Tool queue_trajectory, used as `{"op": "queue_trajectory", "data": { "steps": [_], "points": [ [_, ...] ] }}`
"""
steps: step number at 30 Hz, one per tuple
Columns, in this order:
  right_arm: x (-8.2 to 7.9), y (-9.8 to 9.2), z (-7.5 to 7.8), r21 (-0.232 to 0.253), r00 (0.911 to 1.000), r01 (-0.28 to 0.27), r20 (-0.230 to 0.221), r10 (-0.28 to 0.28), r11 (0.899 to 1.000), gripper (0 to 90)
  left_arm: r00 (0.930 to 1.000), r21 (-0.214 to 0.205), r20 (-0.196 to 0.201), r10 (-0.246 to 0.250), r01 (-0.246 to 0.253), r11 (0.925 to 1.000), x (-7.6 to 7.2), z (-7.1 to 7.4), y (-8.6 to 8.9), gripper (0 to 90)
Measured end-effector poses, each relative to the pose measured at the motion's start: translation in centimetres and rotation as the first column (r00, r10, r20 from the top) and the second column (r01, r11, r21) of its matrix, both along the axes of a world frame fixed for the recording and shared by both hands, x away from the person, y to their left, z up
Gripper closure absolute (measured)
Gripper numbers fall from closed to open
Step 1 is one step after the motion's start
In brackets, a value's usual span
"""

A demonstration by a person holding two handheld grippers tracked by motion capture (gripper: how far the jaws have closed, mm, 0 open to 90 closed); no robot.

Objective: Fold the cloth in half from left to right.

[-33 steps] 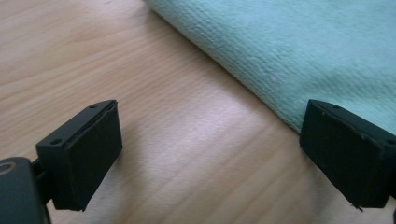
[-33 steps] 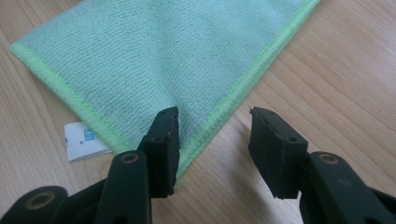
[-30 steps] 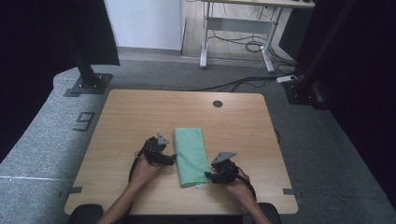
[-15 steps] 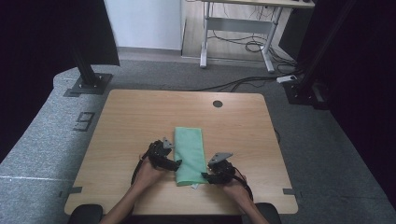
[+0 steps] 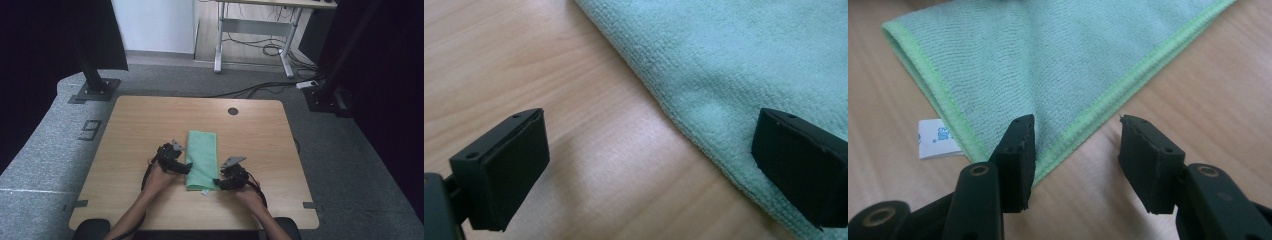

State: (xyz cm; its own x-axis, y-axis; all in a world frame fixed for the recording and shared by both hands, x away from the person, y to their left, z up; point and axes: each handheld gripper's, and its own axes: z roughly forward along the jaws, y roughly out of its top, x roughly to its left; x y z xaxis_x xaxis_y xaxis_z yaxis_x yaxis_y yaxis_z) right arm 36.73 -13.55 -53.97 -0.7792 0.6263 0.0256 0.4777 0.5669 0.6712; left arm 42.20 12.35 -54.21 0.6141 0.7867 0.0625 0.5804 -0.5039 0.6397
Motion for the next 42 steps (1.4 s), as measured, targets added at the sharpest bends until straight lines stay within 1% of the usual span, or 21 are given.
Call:
{"op": "queue_trajectory", "data": {
  "steps": [3, 4, 6, 9, 10, 12, 14, 16, 17, 19, 21, 22, 24, 26, 29, 31, 32, 33, 36, 38, 42],
  "points": [
    [0.8, 0.1, 0.0, -0.003, 0.9999, 0.011, -0.001, -0.011, 1.0, 48.0, 1.0, 0.009, 0.007, 0.002, -0.002, 1.0, 0.6, 0.0, 0.0, 2.3],
    [1.0, 0.1, 0.0, -0.003, 0.9999, 0.014, -0.001, -0.014, 1.0, 48.0, 1.0, 0.005, 0.008, 0.002, -0.002, 1.0, 0.8, 0.0, -0.1, 2.3],
    [1.0, 0.1, 0.0, -0.002, 0.9999, 0.017, -0.001, -0.017, 1.0, 48.0, 1.0, 0.002, 0.007, -0.004, 0.004, 1.0, 0.9, 0.0, 0.0, 2.3],
    [0.9, 0.1, 0.0, -0.005, 0.9998, 0.013, 0.013, -0.013, 1.0, 48.2, 0.9998, -0.003, 0.013, -0.015, 0.015, 0.9999, 0.8, 0.0, 0.0, 2.5],
    [0.9, 0.1, 0.0, -0.005, 0.9998, 0.014, 0.013, -0.014, 1.0, 47.9, 0.9997, 0.003, 0.016, -0.021, 0.021, 0.9998, 0.8, 0.2, 0.0, 2.7],
    [0.7, 0.1, 0.2, -0.01, 0.9997, 0.018, 0.017, -0.018, 1.0, 43.9, 0.9992, 0.002, 0.028, -0.03, 0.03, 0.9996, 0.4, 0.8, 0.0, 3.0],
    [0.6, 0.0, 0.4, 0.005, 0.9996, 0.019, 0.022, -0.019, 1.0, 40.3, 0.998, -0.021, 0.042, -0.047, 0.048, 0.9986, -0.1, 1.5, 0.1, 3.0],
    [0.5, -0.4, 0.9, 0.025, 0.9992, 0.02, 0.035, -0.021, 0.999, 36.3, 0.9965, -0.04, 0.043, -0.072, 0.073, 0.9965, -0.7, 2.3, 0.3, 3.4],
    [0.4, -0.6, 1.1, 0.031, 0.9987, 0.024, 0.045, -0.026, 0.999, 34.4, 0.9955, -0.047, 0.037, -0.087, 0.088, 0.995, -1.0, 2.7, 0.5, 3.3],
    [0.3, -1.3, 1.5, 0.048, 0.9975, 0.035, 0.059, -0.038, 0.998, 28.4, 0.9927, -0.043, 0.035, -0.115, 0.116, 0.9922, -1.8, 3.1, 0.8, 3.2],
    [0.2, -2.0, 1.9, 0.05, 0.9964, 0.046, 0.07, -0.049, 0.998, 25.4, 0.9911, -0.047, 0.03, -0.13, 0.131, 0.9902, -2.7, 3.2, 1.3, 3.1],
    [0.2, -2.4, 1.9, 0.051, 0.9957, 0.047, 0.077, -0.051, 0.998, 22.7, 0.9906, -0.053, 0.028, -0.134, 0.135, 0.9894, -3.1, 3.1, 1.5, 2.7],
    [0.1, -3.3, 1.9, 0.051, 0.9948, 0.06, 0.079, -0.064, 0.997, 19.2, 0.9905, -0.066, 0.023, -0.135, 0.137, 0.9884, -3.9, 3.0, 2.2, 1.9],
    [-0.1, -4.3, 1.9, 0.059, 0.9928, 0.083, 0.082, -0.087, 0.995, 14.7, 0.9909, -0.076, 0.015, -0.133, 0.134, 0.988, -4.5, 2.7, 2.9, 1.5],
    [-0.2, -5.6, 1.6, 0.065, 0.9908, 0.108, 0.075, -0.113, 0.992, 12.5, 0.9918, -0.055, 0.003, -0.128, 0.128, 0.9903, -5.5, 2.1, 3.9, 0.1],
    [-0.4, -6.3, 1.3, 0.065, 0.9878, 0.129, 0.079, -0.134, 0.989, 6.0, 0.9934, -0.043, -0.002, -0.115, 0.115, 0.9925, -6.0, 1.7, 4.6, 0.0],
    [-0.4, -6.6, 1.2, 0.061, 0.987, 0.136, 0.078, -0.141, 0.989, 1.7, 0.9938, -0.046, -0.006, -0.111, 0.111, 0.9928, -6.2, 1.5, 5.0, 0.0],
    [-0.5, -6.8, 1.0, 0.055, 0.9862, 0.143, 0.076, -0.147, 0.988, 0.0, 0.9943, -0.049, -0.009, -0.106, 0.105, 0.9932, -6.4, 1.3, 5.3, 0.0],
    [-0.6, -7.4, 0.4, 0.053, 0.9844, 0.159, 0.067, -0.163, 0.986, 0.0, 0.9959, -0.045, -0.009, -0.091, 0.09, 0.9949, -6.8, 0.8, 6.3, 0.0],
    [-0.5, -7.5, 0.0, 0.046, 0.9847, 0.161, 0.059, -0.164, 0.986, 0.0, 0.9969, -0.041, -0.01, -0.079, 0.078, 0.9961, -6.9, 0.4, 6.7, 0.0],
    [-0.5, -7.5, -0.7, 0.025, 0.985, 0.161, 0.059, -0.162, 0.987, 0.0, 0.9973, -0.035, -0.021, -0.07, 0.07, 0.997, -6.8, -0.2, 7.0, 0.0]
  ]
}}
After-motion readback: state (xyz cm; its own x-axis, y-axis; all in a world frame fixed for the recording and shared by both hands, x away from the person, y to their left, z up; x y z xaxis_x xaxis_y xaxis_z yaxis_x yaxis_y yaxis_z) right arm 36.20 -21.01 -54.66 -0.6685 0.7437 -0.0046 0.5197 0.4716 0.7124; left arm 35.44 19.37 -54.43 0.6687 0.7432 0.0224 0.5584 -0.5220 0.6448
